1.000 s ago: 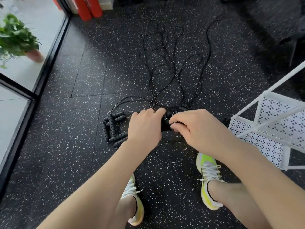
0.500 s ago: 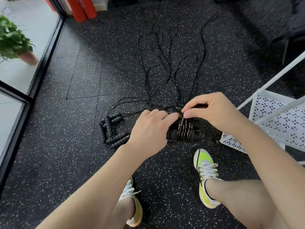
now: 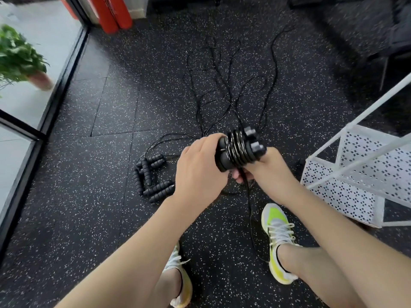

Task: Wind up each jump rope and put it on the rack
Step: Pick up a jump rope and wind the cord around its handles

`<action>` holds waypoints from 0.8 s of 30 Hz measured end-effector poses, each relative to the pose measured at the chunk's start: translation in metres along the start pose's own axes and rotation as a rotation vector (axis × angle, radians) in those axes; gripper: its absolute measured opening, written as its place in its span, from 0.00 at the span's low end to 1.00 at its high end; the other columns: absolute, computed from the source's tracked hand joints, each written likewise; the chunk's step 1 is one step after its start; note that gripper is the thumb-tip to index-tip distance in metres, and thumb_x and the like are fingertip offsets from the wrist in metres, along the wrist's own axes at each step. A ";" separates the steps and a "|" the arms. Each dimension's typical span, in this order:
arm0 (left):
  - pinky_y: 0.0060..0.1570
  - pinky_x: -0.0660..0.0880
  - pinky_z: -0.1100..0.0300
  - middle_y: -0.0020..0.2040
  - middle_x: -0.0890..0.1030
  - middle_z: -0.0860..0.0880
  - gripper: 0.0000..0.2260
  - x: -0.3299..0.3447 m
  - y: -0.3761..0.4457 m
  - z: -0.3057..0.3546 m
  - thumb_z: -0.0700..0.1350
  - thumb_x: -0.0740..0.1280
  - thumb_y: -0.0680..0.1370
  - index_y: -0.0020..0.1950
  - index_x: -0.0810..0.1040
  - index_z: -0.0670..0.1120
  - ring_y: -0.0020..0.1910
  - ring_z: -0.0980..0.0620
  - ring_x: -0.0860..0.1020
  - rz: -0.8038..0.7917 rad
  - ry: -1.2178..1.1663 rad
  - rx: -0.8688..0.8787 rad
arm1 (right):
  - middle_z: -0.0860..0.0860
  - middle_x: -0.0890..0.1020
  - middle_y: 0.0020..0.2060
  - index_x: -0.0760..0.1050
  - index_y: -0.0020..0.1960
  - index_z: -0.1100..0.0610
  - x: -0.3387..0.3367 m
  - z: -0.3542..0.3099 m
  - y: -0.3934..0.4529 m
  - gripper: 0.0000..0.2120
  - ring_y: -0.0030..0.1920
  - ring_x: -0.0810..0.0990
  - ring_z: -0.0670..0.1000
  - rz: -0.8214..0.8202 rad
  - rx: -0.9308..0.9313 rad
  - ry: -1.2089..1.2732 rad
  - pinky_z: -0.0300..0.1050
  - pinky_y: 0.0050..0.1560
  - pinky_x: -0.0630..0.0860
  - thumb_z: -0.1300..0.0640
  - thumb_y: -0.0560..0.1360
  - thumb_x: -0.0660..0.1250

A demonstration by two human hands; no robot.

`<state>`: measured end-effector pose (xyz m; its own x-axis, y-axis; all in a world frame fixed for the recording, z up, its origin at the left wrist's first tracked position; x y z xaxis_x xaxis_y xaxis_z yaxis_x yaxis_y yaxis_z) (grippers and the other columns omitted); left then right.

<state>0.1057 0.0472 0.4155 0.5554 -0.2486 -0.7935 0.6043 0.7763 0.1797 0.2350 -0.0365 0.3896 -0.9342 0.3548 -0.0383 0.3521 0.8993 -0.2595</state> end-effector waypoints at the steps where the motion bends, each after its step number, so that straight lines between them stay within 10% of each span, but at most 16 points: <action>1: 0.54 0.68 0.55 0.56 0.82 0.54 0.22 -0.001 0.002 -0.001 0.40 0.72 0.72 0.65 0.77 0.51 0.56 0.49 0.76 -0.005 0.026 -0.049 | 0.52 0.82 0.30 0.80 0.40 0.60 0.005 0.002 -0.001 0.15 0.31 0.79 0.50 0.012 0.009 -0.056 0.42 0.34 0.77 0.67 0.82 0.61; 8: 0.52 0.68 0.51 0.55 0.80 0.49 0.16 0.006 0.010 -0.016 0.43 0.68 0.75 0.63 0.74 0.49 0.56 0.43 0.77 -0.078 0.346 -0.108 | 0.42 0.76 0.23 0.77 0.40 0.51 0.032 -0.001 -0.014 0.15 0.22 0.69 0.43 0.008 -0.041 -0.536 0.34 0.25 0.63 0.54 0.84 0.61; 19: 0.53 0.69 0.50 0.56 0.79 0.48 0.13 0.012 0.008 -0.025 0.44 0.67 0.76 0.60 0.70 0.49 0.58 0.43 0.77 -0.141 0.529 -0.065 | 0.44 0.85 0.43 0.80 0.61 0.49 0.027 -0.031 -0.033 0.13 0.37 0.82 0.42 0.022 -0.206 -0.827 0.45 0.43 0.81 0.56 0.78 0.65; 24: 0.53 0.66 0.51 0.57 0.77 0.49 0.18 0.017 0.001 -0.015 0.45 0.67 0.77 0.66 0.69 0.51 0.58 0.44 0.75 -0.161 0.559 0.091 | 0.41 0.85 0.43 0.81 0.55 0.45 0.004 -0.055 -0.028 0.06 0.40 0.81 0.40 0.065 -0.258 -0.938 0.45 0.46 0.80 0.49 0.78 0.70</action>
<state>0.1073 0.0526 0.3936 0.0824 0.0033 -0.9966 0.7164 0.6950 0.0615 0.2246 -0.0461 0.4497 -0.5392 0.1584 -0.8271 0.3020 0.9532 -0.0144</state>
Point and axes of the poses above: each hand's wrist, its own y-axis towards the middle knuckle, its own x-axis out of the palm, z = x × y, the point moved 3 cm from there along y, towards the middle knuckle
